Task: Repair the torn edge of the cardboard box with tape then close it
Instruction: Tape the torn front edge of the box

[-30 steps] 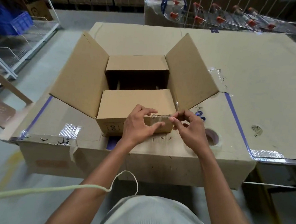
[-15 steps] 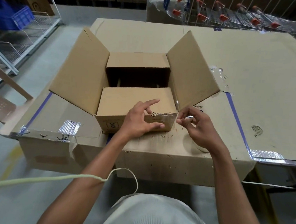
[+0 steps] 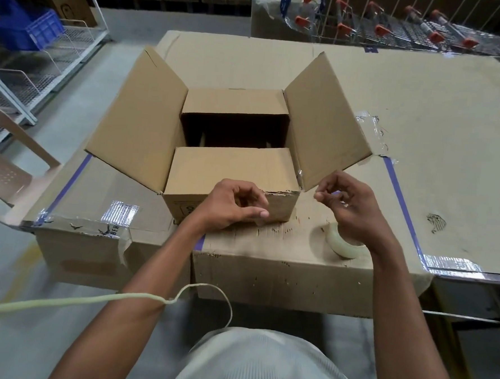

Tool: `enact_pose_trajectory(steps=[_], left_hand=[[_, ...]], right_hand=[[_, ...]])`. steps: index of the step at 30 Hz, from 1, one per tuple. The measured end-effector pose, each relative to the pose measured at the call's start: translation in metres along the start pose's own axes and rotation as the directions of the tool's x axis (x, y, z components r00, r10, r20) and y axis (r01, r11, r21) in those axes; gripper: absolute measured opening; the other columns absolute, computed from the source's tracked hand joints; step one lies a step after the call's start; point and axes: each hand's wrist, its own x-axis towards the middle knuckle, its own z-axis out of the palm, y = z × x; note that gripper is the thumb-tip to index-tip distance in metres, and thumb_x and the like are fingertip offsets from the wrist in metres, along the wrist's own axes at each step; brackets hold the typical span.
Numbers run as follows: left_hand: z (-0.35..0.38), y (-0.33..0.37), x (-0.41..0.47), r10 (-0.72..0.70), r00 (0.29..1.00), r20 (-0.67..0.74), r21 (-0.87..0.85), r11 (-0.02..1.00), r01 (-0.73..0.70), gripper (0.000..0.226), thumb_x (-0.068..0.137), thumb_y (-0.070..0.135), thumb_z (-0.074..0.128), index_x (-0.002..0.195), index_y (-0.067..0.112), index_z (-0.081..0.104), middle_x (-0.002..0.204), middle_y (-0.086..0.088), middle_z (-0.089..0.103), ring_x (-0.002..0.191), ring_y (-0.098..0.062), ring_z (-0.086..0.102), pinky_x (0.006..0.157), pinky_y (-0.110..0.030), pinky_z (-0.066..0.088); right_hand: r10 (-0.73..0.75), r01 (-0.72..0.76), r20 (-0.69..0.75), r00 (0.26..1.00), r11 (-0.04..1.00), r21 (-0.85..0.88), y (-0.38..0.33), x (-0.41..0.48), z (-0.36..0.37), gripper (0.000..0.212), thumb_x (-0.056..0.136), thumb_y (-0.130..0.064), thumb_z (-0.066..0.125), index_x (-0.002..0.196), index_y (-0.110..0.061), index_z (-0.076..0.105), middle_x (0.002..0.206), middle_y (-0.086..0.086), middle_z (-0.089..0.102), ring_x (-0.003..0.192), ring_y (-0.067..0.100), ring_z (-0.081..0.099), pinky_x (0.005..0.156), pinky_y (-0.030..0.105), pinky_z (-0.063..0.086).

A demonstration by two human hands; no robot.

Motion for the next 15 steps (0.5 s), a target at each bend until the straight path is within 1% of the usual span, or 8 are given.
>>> enact_pose_trajectory(steps=[2, 3, 5, 6, 8, 9, 12, 15], left_hand=[[-0.004, -0.001, -0.002, -0.017, 0.998, -0.052, 0.027, 0.999, 0.018, 0.021, 0.079, 0.013, 0.089, 0.097, 0.015, 0.079, 0.091, 0.001, 0.077, 0.081, -0.009, 0.071, 0.074, -0.02, 0.056], [-0.006, -0.002, -0.002, -0.031, 0.996, -0.081, 0.06, 0.998, 0.036, 0.022, 0.079, 0.015, 0.089, 0.099, 0.019, 0.08, 0.09, 0.003, 0.078, 0.082, -0.008, 0.071, 0.074, -0.02, 0.055], [-0.01, -0.004, 0.0, -0.056, 0.986, -0.157, 0.145, 0.986, 0.079, 0.019, 0.079, 0.022, 0.089, 0.097, 0.025, 0.082, 0.085, 0.012, 0.078, 0.076, 0.002, 0.068, 0.07, -0.015, 0.05], [-0.011, -0.005, 0.001, -0.063, 0.978, -0.199, 0.168, 0.981, 0.097, 0.015, 0.08, 0.024, 0.089, 0.094, 0.025, 0.083, 0.082, 0.015, 0.077, 0.07, 0.005, 0.064, 0.067, -0.013, 0.047], [-0.014, -0.007, 0.002, -0.073, 0.961, -0.266, 0.172, 0.978, 0.122, 0.012, 0.08, 0.028, 0.089, 0.09, 0.025, 0.084, 0.082, 0.015, 0.078, 0.065, 0.005, 0.061, 0.063, -0.009, 0.046], [-0.015, -0.008, 0.001, -0.079, 0.953, -0.293, 0.173, 0.976, 0.134, 0.012, 0.08, 0.029, 0.089, 0.09, 0.025, 0.084, 0.084, 0.014, 0.078, 0.068, 0.003, 0.063, 0.062, -0.009, 0.047], [-0.014, -0.011, 0.001, -0.104, 0.92, -0.379, 0.153, 0.973, 0.173, 0.021, 0.077, 0.026, 0.091, 0.095, 0.022, 0.083, 0.083, 0.009, 0.079, 0.077, 0.0, 0.071, 0.066, -0.007, 0.049], [-0.01, -0.014, 0.001, -0.087, 0.893, -0.442, 0.158, 0.972, 0.173, 0.029, 0.074, 0.023, 0.093, 0.1, 0.021, 0.079, 0.076, 0.008, 0.077, 0.071, 0.004, 0.069, 0.067, -0.005, 0.048]], right_hand=[[0.019, -0.018, -0.057, 0.998, 1.0, 0.014, 0.007, 0.003, 0.009, 0.012, 0.093, -0.009, 0.073, 0.087, -0.016, 0.065, 0.085, 0.0, 0.067, 0.083, 0.018, 0.062, 0.073, 0.031, 0.051], [0.03, -0.029, -0.091, 0.995, 0.999, 0.017, 0.011, 0.004, 0.015, 0.011, 0.093, -0.011, 0.074, 0.087, -0.015, 0.065, 0.084, 0.001, 0.067, 0.082, 0.02, 0.062, 0.071, 0.037, 0.054], [0.074, -0.068, -0.172, 0.982, 0.997, 0.036, 0.02, 0.005, 0.028, 0.011, 0.092, -0.016, 0.076, 0.087, -0.016, 0.067, 0.08, -0.004, 0.069, 0.08, 0.022, 0.065, 0.073, 0.048, 0.059], [0.104, -0.093, -0.209, 0.972, 0.994, 0.058, 0.024, 0.005, 0.034, 0.01, 0.091, -0.019, 0.077, 0.087, -0.018, 0.068, 0.079, -0.007, 0.07, 0.079, 0.023, 0.067, 0.074, 0.05, 0.06], [0.166, -0.143, -0.263, 0.95, 0.984, 0.106, 0.031, 0.006, 0.047, 0.009, 0.091, -0.023, 0.078, 0.087, -0.02, 0.071, 0.077, -0.009, 0.072, 0.075, 0.022, 0.07, 0.072, 0.052, 0.061], [0.196, -0.166, -0.278, 0.94, 0.978, 0.128, 0.033, 0.006, 0.053, 0.008, 0.09, -0.024, 0.079, 0.087, -0.02, 0.072, 0.076, -0.007, 0.073, 0.071, 0.02, 0.07, 0.07, 0.053, 0.062], [0.264, -0.211, -0.332, 0.906, 0.959, 0.187, 0.039, 0.002, 0.07, 0.006, 0.088, -0.023, 0.081, 0.086, -0.024, 0.075, 0.072, -0.004, 0.073, 0.06, 0.013, 0.067, 0.067, 0.052, 0.062], [0.298, -0.231, -0.378, 0.876, 0.949, 0.212, 0.044, 0.001, 0.082, 0.012, 0.087, -0.024, 0.082, 0.083, -0.033, 0.074, 0.072, -0.006, 0.074, 0.058, 0.01, 0.066, 0.066, 0.052, 0.062]])
